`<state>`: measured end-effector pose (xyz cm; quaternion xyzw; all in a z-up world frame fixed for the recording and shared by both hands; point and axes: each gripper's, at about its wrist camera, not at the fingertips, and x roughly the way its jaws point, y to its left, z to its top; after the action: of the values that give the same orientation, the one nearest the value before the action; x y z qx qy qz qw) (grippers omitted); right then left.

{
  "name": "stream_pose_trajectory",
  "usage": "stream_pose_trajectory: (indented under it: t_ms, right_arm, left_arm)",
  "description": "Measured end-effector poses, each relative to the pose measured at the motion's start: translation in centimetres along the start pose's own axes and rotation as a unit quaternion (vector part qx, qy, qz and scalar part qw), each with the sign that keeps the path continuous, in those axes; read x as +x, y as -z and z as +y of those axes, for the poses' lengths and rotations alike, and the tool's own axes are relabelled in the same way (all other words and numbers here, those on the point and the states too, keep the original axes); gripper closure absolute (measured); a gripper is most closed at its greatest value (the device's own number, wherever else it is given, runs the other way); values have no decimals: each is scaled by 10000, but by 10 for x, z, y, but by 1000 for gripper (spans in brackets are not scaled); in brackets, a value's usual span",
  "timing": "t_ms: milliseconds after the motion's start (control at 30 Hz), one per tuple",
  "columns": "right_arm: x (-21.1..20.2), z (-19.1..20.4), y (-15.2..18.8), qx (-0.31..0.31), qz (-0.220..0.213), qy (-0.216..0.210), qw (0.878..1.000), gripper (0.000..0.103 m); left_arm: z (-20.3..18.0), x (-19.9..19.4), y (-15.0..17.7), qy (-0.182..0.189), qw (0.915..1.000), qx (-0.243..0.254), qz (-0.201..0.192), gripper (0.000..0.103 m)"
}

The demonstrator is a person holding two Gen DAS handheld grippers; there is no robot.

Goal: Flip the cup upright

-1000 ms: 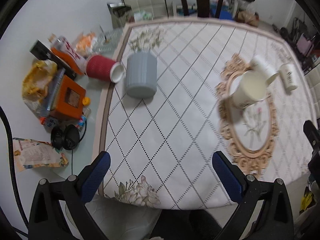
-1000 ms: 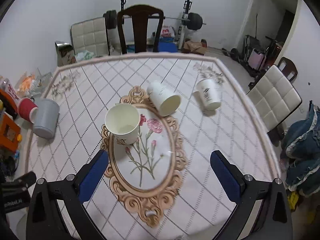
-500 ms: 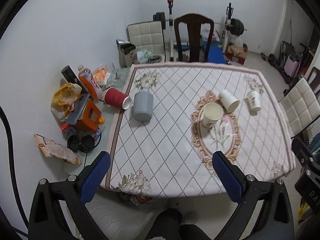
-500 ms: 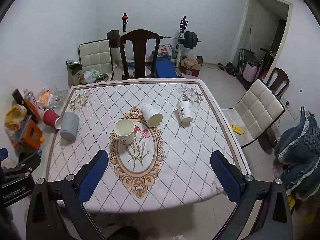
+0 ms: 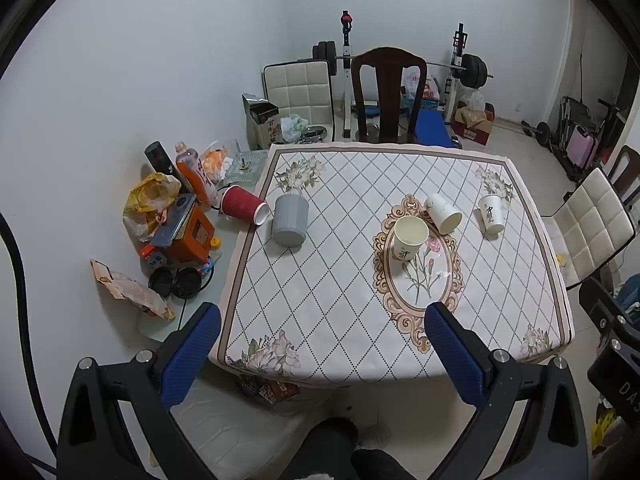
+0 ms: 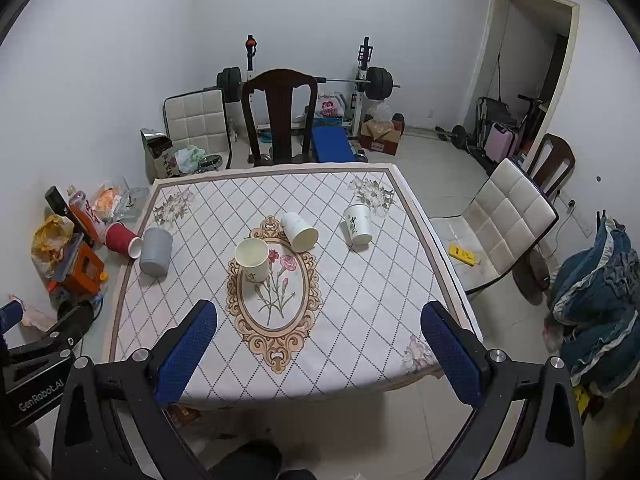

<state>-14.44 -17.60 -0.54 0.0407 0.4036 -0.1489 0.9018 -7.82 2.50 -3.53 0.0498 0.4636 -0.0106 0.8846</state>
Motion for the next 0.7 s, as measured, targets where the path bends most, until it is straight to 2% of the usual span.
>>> stream_pose_trajectory:
  t_ms: [200,400,700]
  right_arm:
    - [-6,-1,-1,-2,-14,-88,10000,0]
    - [1,-1,-1,-29,122,-161,9998,0]
    - [8,-3,0,-81,224,-182,9996,0]
  left_arm:
    - [0,-4,1,-37,10000,1,-18,0]
    - [-3,-5,0,-6,9999,11,124,0]
    - [-4,-5,1,-1,9999,1,130,0]
